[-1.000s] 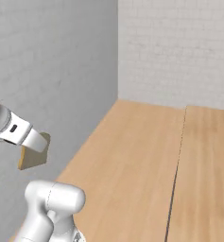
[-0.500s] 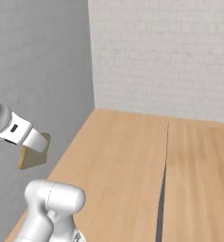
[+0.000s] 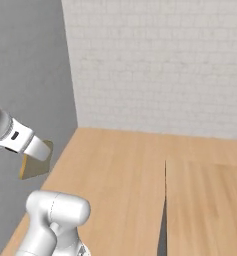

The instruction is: Start the toaster. Once the lever pops up, take the bread to the plate on the dining counter.

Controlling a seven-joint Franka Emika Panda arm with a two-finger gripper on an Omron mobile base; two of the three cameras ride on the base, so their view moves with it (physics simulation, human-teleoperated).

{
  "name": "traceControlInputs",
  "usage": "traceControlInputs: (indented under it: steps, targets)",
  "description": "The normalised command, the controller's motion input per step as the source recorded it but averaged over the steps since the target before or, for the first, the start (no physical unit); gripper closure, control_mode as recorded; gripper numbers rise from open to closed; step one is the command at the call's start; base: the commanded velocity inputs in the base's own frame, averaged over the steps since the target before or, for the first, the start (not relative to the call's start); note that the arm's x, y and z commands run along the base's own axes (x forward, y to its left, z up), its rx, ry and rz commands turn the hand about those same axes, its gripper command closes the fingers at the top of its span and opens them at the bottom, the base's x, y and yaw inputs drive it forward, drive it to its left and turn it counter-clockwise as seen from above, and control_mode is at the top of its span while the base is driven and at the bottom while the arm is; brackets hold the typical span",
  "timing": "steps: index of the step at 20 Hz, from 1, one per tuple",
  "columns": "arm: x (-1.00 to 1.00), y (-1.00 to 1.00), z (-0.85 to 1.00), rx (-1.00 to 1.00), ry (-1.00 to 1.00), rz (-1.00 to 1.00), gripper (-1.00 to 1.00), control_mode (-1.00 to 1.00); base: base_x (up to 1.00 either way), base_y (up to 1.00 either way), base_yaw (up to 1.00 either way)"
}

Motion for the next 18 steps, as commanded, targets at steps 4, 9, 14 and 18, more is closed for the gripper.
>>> traceControlInputs:
  steps: [4, 9, 14, 18]
  targets:
    - [0.0, 0.0, 0.0, 0.0, 0.0, 0.0, 1.0, 1.0, 1.0, 0.03, -0.24]
    - [0.0, 0.0, 0.0, 0.0, 0.0, 0.0, 1.0, 1.0, 1.0, 0.05, -0.27]
    - [0.0, 0.0, 0.0, 0.0, 0.0, 0.0, 1.0, 1.0, 1.0, 0.01, -0.32]
    - [0.0, 0.0, 0.0, 0.0, 0.0, 0.0, 1.0, 1.0, 1.0, 0.02, -0.4]
